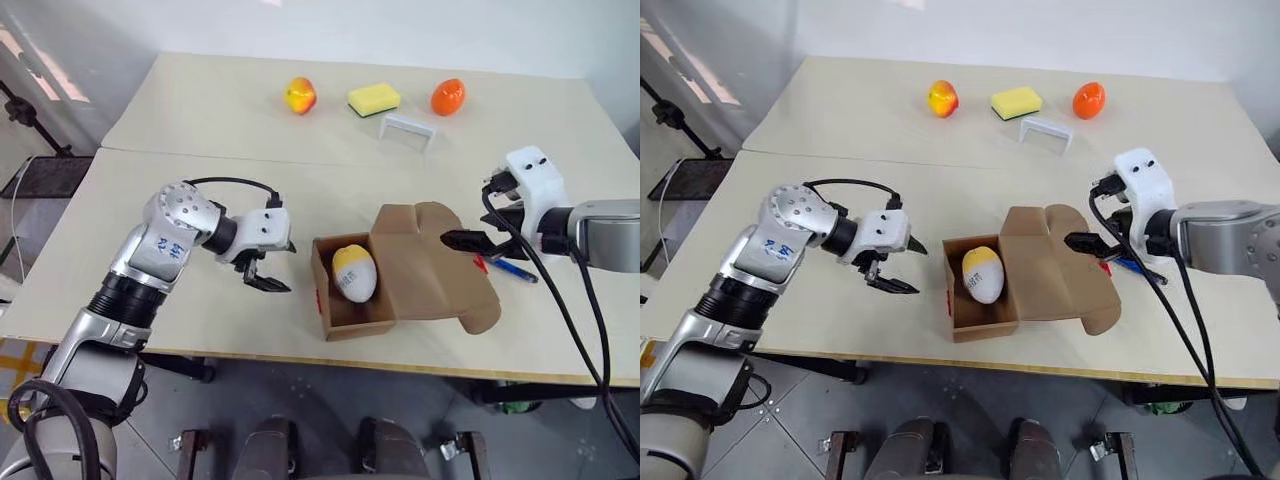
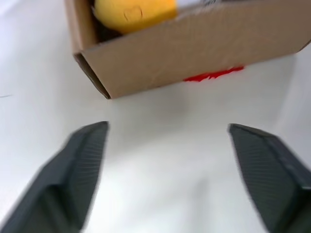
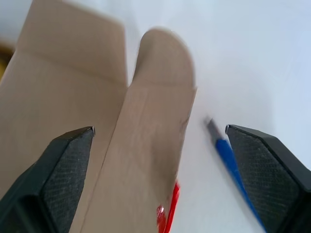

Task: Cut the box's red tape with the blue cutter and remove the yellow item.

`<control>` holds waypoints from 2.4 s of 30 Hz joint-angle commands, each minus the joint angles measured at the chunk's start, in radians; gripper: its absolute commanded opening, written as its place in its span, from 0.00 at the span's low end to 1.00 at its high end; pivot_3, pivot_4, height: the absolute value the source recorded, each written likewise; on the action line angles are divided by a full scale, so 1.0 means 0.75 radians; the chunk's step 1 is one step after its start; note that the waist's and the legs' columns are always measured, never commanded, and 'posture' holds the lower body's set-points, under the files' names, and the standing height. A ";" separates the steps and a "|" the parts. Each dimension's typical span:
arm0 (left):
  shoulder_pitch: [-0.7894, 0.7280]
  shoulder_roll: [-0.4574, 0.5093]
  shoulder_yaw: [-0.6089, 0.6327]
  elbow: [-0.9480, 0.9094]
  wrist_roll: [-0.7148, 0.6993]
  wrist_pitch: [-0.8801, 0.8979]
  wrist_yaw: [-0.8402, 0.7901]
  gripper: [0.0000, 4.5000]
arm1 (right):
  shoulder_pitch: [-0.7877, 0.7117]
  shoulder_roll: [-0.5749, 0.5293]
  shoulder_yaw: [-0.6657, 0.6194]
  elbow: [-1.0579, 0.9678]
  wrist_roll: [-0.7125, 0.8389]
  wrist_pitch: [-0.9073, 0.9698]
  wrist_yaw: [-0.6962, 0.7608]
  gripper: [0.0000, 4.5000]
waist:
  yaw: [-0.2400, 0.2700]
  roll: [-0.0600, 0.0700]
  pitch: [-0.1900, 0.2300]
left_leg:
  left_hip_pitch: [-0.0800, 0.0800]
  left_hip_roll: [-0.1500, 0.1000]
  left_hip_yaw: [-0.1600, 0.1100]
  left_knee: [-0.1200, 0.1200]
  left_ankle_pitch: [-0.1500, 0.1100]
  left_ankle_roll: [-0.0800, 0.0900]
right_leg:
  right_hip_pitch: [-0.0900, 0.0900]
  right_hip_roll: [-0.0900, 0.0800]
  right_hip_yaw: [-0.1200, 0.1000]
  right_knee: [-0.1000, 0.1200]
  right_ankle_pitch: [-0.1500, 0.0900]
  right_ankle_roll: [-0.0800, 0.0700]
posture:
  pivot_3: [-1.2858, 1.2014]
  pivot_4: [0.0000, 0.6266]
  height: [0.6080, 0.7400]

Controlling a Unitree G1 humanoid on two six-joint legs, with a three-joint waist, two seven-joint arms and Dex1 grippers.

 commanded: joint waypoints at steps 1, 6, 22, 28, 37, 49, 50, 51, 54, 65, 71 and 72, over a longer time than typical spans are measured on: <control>-0.102 -0.045 0.087 -0.119 -0.137 0.128 0.004 1.00 | 0.152 -0.146 -0.185 -0.120 -0.074 -0.077 0.283 1.00 | 0.009 0.000 0.000 | 0.000 0.000 0.000 0.000 0.000 0.000 | 0.000 0.000 0.000 0.000 0.000 0.000 | 0.52 0.24 1.00; -0.162 -0.192 0.028 -0.142 -0.143 0.174 0.103 1.00 | 0.414 -0.212 -0.373 -0.219 -0.170 -0.170 0.521 1.00 | 0.026 -0.001 0.000 | 0.000 -0.002 -0.001 0.004 -0.001 0.001 | 0.003 0.000 0.002 -0.001 0.002 0.003 | 0.52 0.24 1.00; -0.278 -0.310 -0.311 0.132 0.113 -0.101 0.084 1.00 | 0.674 0.043 -0.728 -0.485 -0.149 -0.017 0.341 1.00 | 0.029 0.000 0.000 | 0.000 -0.001 0.000 0.009 -0.001 0.001 | 0.003 0.001 0.003 0.001 0.002 0.003 | 0.52 0.24 1.00; -0.269 -0.280 -0.379 0.177 0.195 -0.250 0.033 0.68 | 0.701 0.113 -0.769 -0.541 -0.113 0.019 0.252 1.00 | 0.027 0.000 0.000 | 0.002 -0.001 0.000 0.009 -0.001 0.001 | 0.004 0.001 0.003 0.001 0.002 0.003 | 0.52 0.24 1.00; -0.285 -0.280 -0.410 0.235 0.257 -0.371 -0.016 0.09 | 0.698 0.138 -0.754 -0.551 -0.094 0.030 0.190 1.00 | 0.025 0.000 0.000 | 0.002 -0.001 0.000 0.009 0.000 0.001 | 0.004 0.001 0.003 0.001 0.002 0.003 | 0.52 0.24 1.00; -0.330 -0.339 -0.253 0.202 0.093 -0.247 -0.073 0.01 | 0.743 0.110 -0.799 -0.553 -0.082 0.019 0.241 1.00 | 0.027 0.000 0.000 | 0.001 -0.001 0.000 0.010 -0.001 0.001 | 0.004 0.001 0.004 0.002 0.002 0.003 | 0.52 0.24 1.00; -0.330 -0.340 -0.233 0.177 0.063 -0.196 -0.087 0.01 | 0.750 0.108 -0.808 -0.553 -0.082 0.013 0.256 1.00 | 0.027 0.000 0.000 | 0.001 -0.001 0.000 0.010 -0.001 0.001 | 0.004 0.001 0.003 0.002 0.002 0.003 | 0.52 0.24 1.00; -0.322 -0.339 -0.209 0.148 0.023 -0.164 -0.105 0.01 | 0.760 0.104 -0.815 -0.552 -0.089 0.005 0.277 1.00 | 0.027 0.000 0.000 | 0.001 -0.001 0.000 0.010 -0.001 0.001 | 0.004 0.001 0.003 0.002 0.002 0.003 | 0.52 0.24 1.00; -0.300 -0.329 -0.168 0.107 -0.027 -0.126 -0.114 0.01 | 0.784 0.088 -0.833 -0.540 -0.116 -0.021 0.339 1.00 | 0.027 0.000 0.000 | 0.001 -0.002 -0.001 0.010 -0.001 0.001 | 0.004 0.001 0.004 0.002 0.002 0.003 | 0.52 0.24 1.00; -0.314 -0.257 0.110 0.070 -0.173 0.223 0.119 0.01 | 0.729 0.017 -0.811 -0.416 -0.224 -0.211 0.592 1.00 | 0.022 0.000 0.000 | 0.002 -0.001 -0.002 0.010 -0.001 0.001 | 0.004 0.001 0.004 0.002 0.002 0.003 | 0.52 0.24 1.00; -0.233 -0.122 0.195 0.073 -0.075 0.288 0.378 0.01 | 0.679 0.063 -0.746 -0.279 -0.375 -0.553 0.900 1.00 | 0.021 0.000 0.000 | 0.002 -0.002 -0.001 0.010 -0.001 0.001 | 0.004 0.001 0.004 0.003 0.002 0.004 | 0.52 0.24 1.00; -0.205 -0.080 0.198 0.079 -0.029 0.284 0.442 0.01 | 0.669 0.085 -0.737 -0.247 -0.405 -0.637 0.959 1.00 | 0.020 0.000 0.000 | 0.002 -0.002 -0.001 0.010 -0.001 0.001 | 0.004 0.001 0.004 0.003 0.002 0.004 | 0.52 0.24 1.00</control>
